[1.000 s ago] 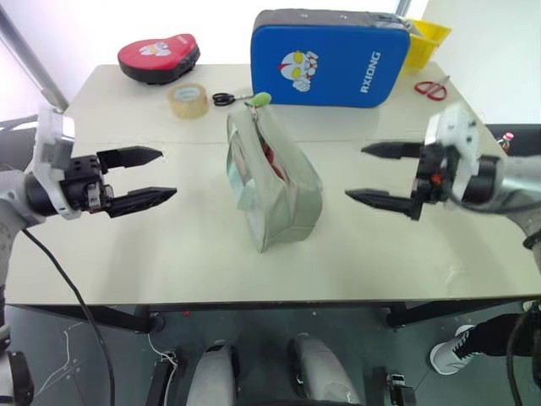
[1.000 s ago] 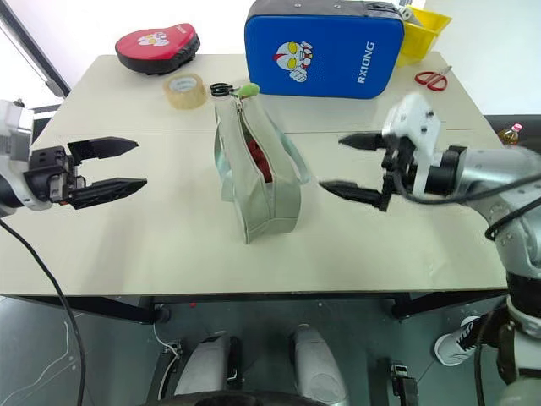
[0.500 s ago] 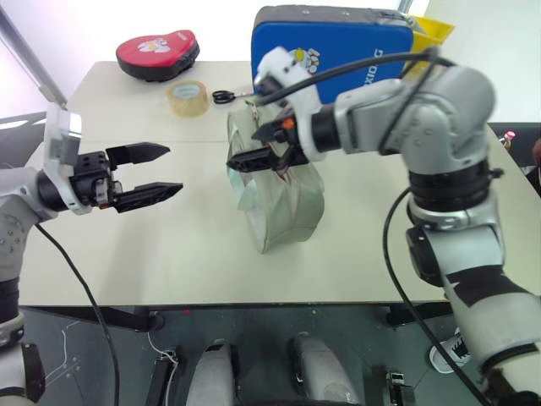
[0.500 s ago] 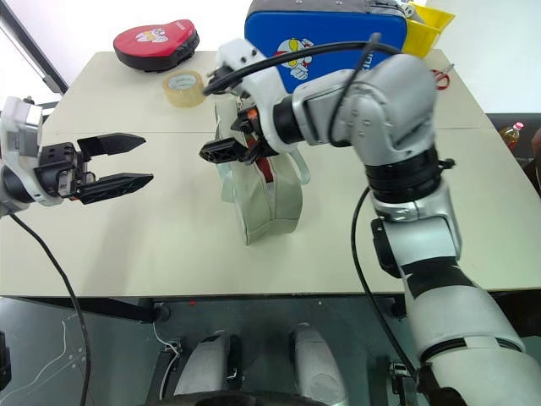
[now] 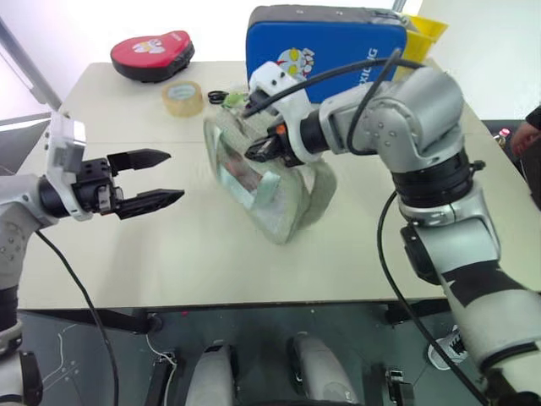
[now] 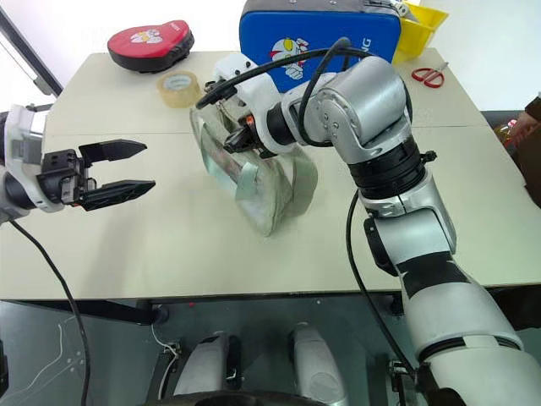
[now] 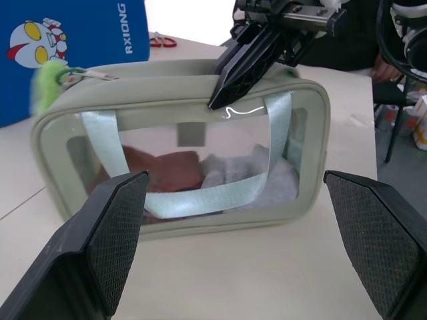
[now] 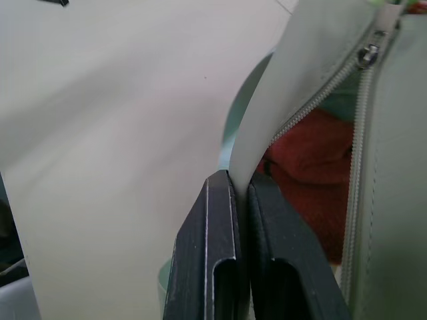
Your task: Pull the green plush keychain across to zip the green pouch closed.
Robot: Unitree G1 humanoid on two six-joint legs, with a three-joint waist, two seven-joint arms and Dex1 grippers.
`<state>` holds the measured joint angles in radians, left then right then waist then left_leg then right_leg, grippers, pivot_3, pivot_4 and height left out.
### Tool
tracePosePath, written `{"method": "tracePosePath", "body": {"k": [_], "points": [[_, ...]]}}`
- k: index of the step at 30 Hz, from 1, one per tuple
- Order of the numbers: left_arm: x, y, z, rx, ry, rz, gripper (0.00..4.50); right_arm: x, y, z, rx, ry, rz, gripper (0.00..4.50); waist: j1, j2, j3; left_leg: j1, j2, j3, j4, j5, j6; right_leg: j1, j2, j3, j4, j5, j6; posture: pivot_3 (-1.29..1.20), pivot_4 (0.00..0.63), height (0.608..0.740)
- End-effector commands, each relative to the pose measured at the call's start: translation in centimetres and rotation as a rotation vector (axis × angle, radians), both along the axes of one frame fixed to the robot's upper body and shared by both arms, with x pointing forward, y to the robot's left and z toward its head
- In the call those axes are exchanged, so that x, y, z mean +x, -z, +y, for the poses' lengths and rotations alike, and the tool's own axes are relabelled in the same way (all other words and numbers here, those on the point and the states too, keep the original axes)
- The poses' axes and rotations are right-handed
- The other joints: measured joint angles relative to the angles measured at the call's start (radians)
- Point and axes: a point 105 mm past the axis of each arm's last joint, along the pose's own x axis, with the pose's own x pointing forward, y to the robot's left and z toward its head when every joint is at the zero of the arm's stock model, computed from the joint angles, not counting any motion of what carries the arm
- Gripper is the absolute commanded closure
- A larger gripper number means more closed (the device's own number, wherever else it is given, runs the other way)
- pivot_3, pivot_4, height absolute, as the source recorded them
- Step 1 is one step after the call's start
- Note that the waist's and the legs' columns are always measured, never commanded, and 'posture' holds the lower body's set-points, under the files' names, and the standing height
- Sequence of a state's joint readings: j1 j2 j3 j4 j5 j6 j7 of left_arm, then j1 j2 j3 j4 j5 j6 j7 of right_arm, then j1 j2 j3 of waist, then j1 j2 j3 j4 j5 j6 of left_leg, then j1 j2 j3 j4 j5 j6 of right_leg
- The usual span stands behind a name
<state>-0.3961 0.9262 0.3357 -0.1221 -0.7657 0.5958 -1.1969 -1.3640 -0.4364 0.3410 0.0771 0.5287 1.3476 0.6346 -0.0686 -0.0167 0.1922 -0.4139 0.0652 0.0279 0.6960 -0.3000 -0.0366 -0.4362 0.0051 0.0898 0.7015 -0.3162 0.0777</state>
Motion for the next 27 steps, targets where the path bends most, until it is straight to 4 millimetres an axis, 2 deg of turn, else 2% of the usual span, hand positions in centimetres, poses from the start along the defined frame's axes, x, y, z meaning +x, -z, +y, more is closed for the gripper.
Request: {"method": "tracePosePath", "body": {"k": [1,4,9,13,18,22,27], "points": [[-0.3,-1.0,0.0,0.023,-0.001,-0.062,0.00,-0.8,-4.8,-0.2,0.002,-0.132,-0.257,4.46,-0.001,0.000,0.000,0.000,0.000,0.000,0.000,0.000,0.000,0.000,0.000,0.000,0.000,0.000,0.000,0.00,0.150,0.737],[-0.2,-1.0,0.0,0.022,-0.003,-0.069,0.00,-1.1,-5.1,-1.2,-0.073,-0.246,-0.371,4.46,-0.001,0.000,0.000,0.000,0.000,0.000,-0.001,0.000,0.000,0.000,0.000,0.000,-0.001,0.000,0.000,0.00,0.150,0.737],[-0.4,-0.8,0.2,0.025,-0.013,-0.068,0.00,-2.4,-3.1,-2.9,-0.251,-0.491,-0.513,4.46,-0.003,0.000,0.000,0.000,0.000,0.000,-0.002,0.000,0.000,-0.001,0.000,0.000,-0.001,0.000,0.000,0.00,0.150,0.737],[-0.6,-0.6,0.3,0.025,-0.021,-0.065,0.00,-1.6,-2.0,-3.9,-0.402,-0.570,-0.638,4.46,-0.004,0.000,0.000,0.000,0.000,0.000,-0.002,0.000,0.000,-0.002,0.000,0.001,0.000,0.000,0.000,0.00,0.150,0.737],[-0.9,-0.4,0.4,0.029,-0.031,-0.058,0.00,-1.8,-1.1,-4.1,-0.479,-0.668,-0.703,4.46,-0.001,0.000,0.000,0.000,0.001,0.001,-0.002,0.000,0.000,-0.002,-0.001,0.001,0.000,0.000,0.000,0.00,0.150,0.737],[-1.1,-0.4,0.5,0.034,-0.037,-0.054,0.00,-2.2,-0.2,-3.9,-0.477,-0.686,-0.683,4.46,-0.001,0.000,0.000,0.000,0.001,0.000,-0.001,0.000,0.000,-0.002,-0.001,0.001,0.000,0.000,0.000,0.00,0.150,0.737],[-1.3,-0.3,0.7,0.045,-0.041,-0.046,0.00,-1.0,-0.5,-4.2,-0.477,-0.551,-0.666,4.46,-0.002,0.000,0.000,0.000,0.001,0.000,0.000,0.000,0.000,-0.002,-0.001,0.001,0.002,0.000,0.000,0.00,0.150,0.737]]}}
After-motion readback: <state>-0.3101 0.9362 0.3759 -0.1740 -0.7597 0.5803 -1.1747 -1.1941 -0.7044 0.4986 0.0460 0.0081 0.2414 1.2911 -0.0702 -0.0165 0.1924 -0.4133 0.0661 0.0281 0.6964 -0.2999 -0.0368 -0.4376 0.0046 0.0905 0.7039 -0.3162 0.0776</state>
